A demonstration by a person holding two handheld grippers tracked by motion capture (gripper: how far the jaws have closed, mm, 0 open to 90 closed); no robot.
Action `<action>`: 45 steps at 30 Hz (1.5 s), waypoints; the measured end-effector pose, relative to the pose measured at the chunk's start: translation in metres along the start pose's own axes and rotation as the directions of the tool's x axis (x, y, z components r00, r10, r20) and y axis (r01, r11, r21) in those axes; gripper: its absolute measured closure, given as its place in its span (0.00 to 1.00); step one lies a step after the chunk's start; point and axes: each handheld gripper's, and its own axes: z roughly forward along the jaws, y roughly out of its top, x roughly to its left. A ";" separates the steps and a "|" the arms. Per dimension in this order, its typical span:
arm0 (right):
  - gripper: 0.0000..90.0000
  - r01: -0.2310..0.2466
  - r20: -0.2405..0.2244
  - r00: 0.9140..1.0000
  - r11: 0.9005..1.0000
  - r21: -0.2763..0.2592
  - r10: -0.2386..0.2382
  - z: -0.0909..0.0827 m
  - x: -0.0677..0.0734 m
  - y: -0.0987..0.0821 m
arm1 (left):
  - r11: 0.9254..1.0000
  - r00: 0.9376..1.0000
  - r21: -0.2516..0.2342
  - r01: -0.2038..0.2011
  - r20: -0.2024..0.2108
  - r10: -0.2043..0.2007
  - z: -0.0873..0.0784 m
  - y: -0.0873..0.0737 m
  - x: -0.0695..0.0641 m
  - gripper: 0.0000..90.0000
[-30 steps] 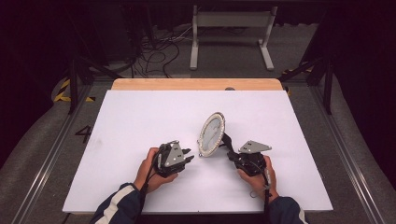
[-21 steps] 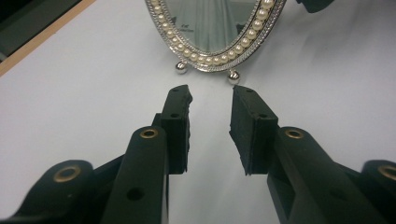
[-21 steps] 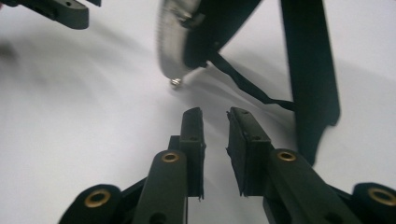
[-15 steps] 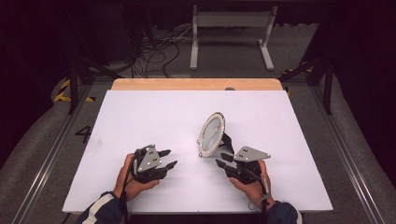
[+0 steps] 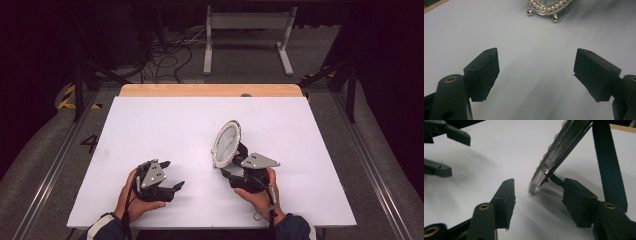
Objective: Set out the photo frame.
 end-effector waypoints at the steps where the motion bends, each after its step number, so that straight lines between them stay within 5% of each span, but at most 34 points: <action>1: 0.47 -0.008 0.000 1.000 1.000 -0.004 0.008 0.002 0.000 0.001 | 1.000 1.000 0.004 0.000 -0.001 0.000 0.002 0.000 0.000 0.23; 11: 0.47 -0.059 0.007 0.998 0.997 -0.045 0.059 0.012 -0.008 0.012 | 1.000 1.000 0.002 -0.012 0.003 0.012 0.001 0.004 -0.001 0.22; 16: 0.53 -0.100 -0.001 0.995 0.993 -0.067 0.101 0.017 -0.012 0.015 | 1.000 1.000 -0.002 0.024 -0.004 -0.024 -0.004 -0.001 0.004 0.22; 25: 0.61 -0.062 0.007 0.998 0.994 -0.087 0.063 0.016 -0.011 0.013 | 1.000 1.000 -0.019 0.022 0.000 -0.022 -0.007 0.002 0.005 0.22; 34: 0.66 -0.091 -0.052 0.995 0.994 -0.064 0.088 0.008 -0.017 0.008 | 1.000 1.000 -0.011 0.001 0.004 -0.001 -0.010 0.003 0.006 0.22; 45: 0.80 -0.045 -0.113 0.993 0.999 -0.027 0.042 -0.015 -0.029 0.003 | 1.000 1.000 -0.018 0.006 0.020 -0.005 -0.012 0.004 0.008 0.22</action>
